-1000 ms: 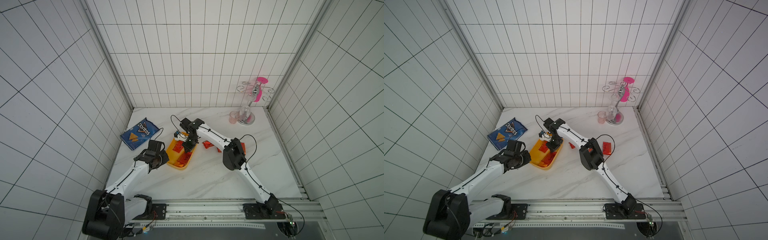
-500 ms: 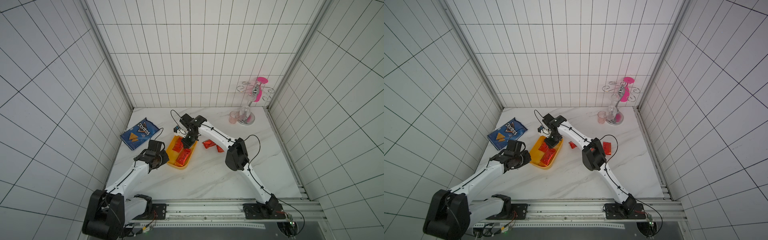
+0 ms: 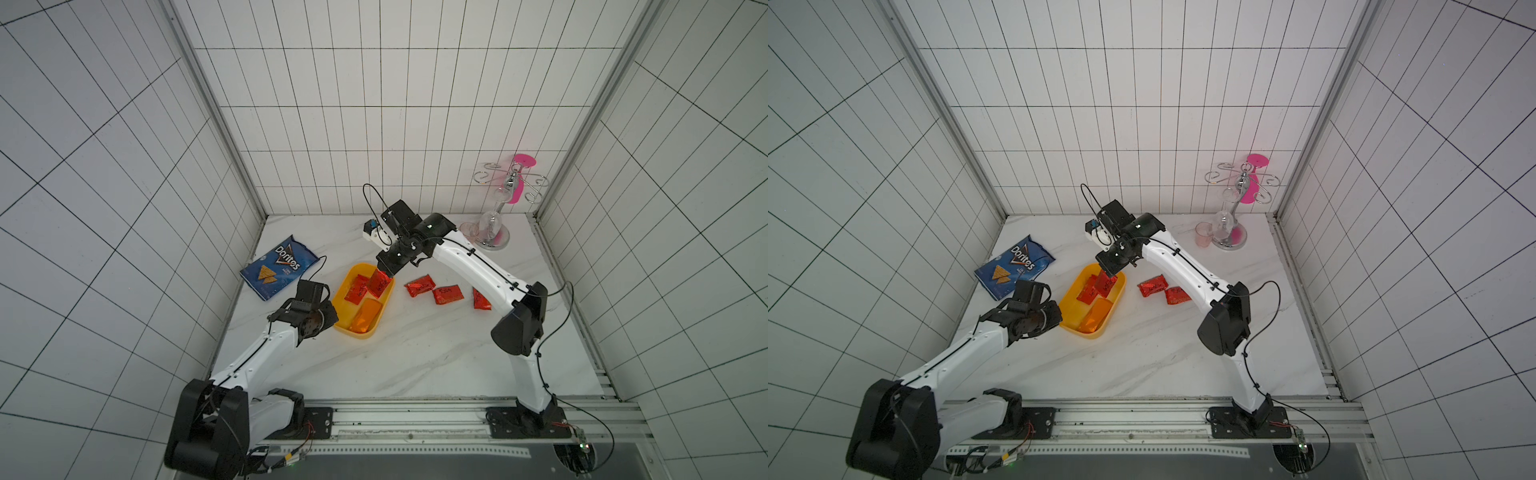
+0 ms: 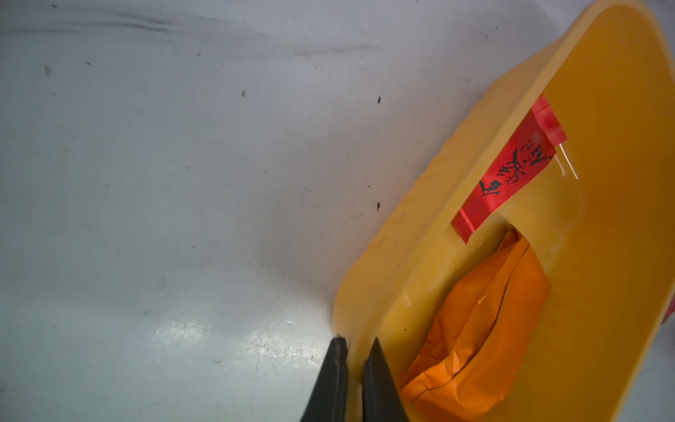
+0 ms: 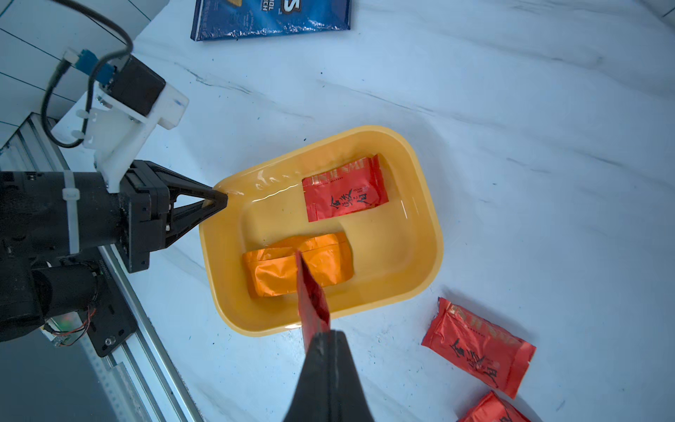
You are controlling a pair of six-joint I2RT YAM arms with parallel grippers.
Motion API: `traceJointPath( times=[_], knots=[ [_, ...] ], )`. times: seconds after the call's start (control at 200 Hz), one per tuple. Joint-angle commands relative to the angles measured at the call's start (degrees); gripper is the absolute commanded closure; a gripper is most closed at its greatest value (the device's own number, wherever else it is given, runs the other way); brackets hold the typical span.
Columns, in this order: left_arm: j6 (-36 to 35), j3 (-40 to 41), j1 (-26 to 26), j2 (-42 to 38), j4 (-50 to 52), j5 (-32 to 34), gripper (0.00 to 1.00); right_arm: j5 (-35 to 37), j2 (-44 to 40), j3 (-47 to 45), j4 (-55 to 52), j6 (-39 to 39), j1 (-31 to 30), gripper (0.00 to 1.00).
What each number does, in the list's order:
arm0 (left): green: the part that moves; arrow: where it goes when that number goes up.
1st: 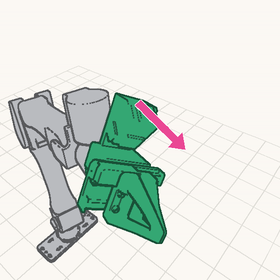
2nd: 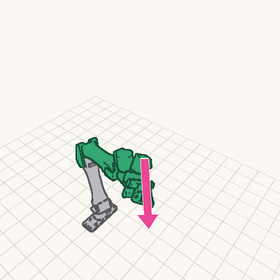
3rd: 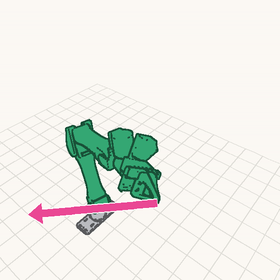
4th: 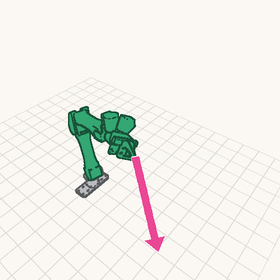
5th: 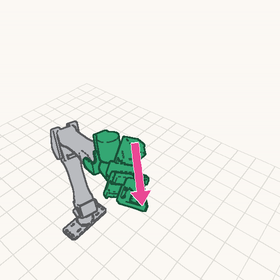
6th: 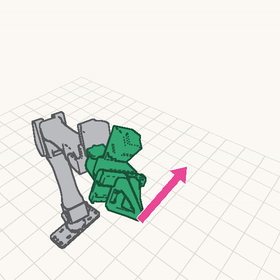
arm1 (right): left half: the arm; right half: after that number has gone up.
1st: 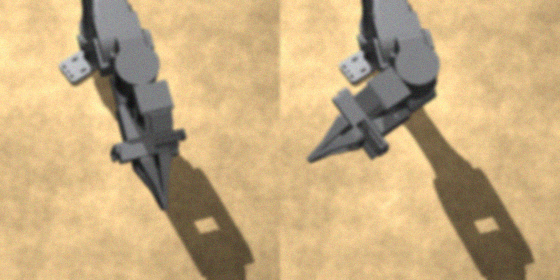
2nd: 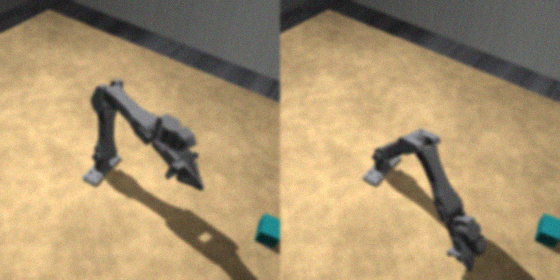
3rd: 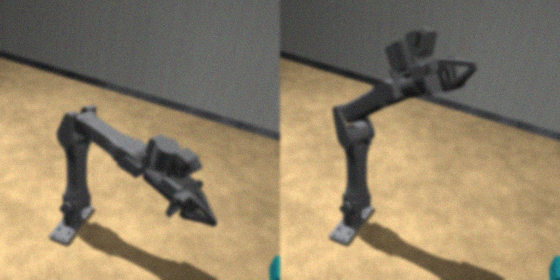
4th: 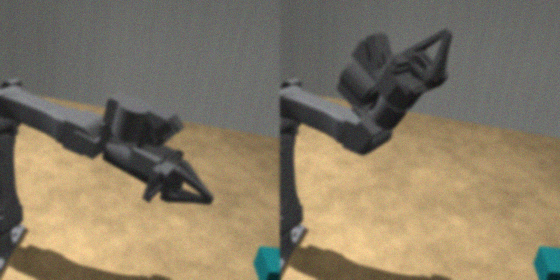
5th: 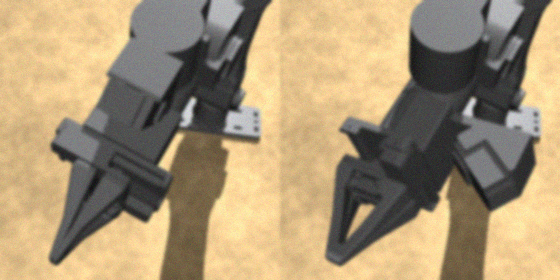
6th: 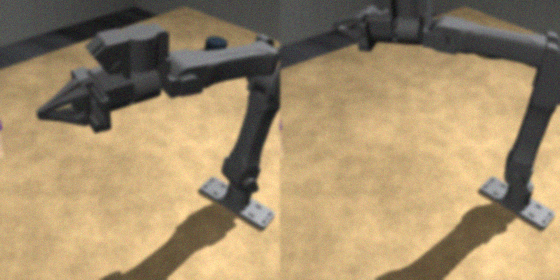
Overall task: Take the tea bags out of the storage box
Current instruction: Pick up the tea bag from the storage box, then place the tea bag at the center of the board.
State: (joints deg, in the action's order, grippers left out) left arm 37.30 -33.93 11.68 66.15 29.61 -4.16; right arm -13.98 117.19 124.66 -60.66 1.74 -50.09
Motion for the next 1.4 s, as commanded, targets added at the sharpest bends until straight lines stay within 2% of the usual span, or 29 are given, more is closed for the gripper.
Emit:
traceJointPath(
  times=[0.0, 0.28, 0.38, 0.545, 0.8, 1.184, 1.394],
  knots=[
    [0.19, 0.49, 0.25, -0.77, -1.24, 0.86, 1.00, 0.60, -7.95, -8.50, 4.32, -3.67, 1.55, 1.00],
    [0.24, 0.54, 0.24, -0.89, -1.30, 0.90, 1.00, -4.82, -24.90, -37.46, 18.18, -11.64, 5.75, 1.00],
    [0.24, 0.65, 0.23, -1.15, -1.31, 0.89, 1.00, -6.86, -26.30, -46.33, 23.79, -13.77, 6.05, 1.00],
    [0.28, 0.54, 0.24, -0.98, -1.37, 0.90, 1.00, -9.04, -24.91, -56.05, 32.35, -16.74, 6.48, 1.00],
    [0.23, 0.64, 0.22, -1.08, -1.30, 0.86, 1.00, -9.91, -19.71, -61.32, 39.75, -18.17, 10.29, 1.00],
    [0.23, 0.69, 0.26, -1.12, -1.39, 0.81, 1.00, -9.41, -15.16, -63.74, 40.48, -16.60, 14.13, 1.00],
    [0.15, 0.64, 0.27, -1.12, -1.40, 0.82, 1.00, -9.55, -18.03, -62.37, 37.51, -15.62, 14.12, 0.71]
  ],
)
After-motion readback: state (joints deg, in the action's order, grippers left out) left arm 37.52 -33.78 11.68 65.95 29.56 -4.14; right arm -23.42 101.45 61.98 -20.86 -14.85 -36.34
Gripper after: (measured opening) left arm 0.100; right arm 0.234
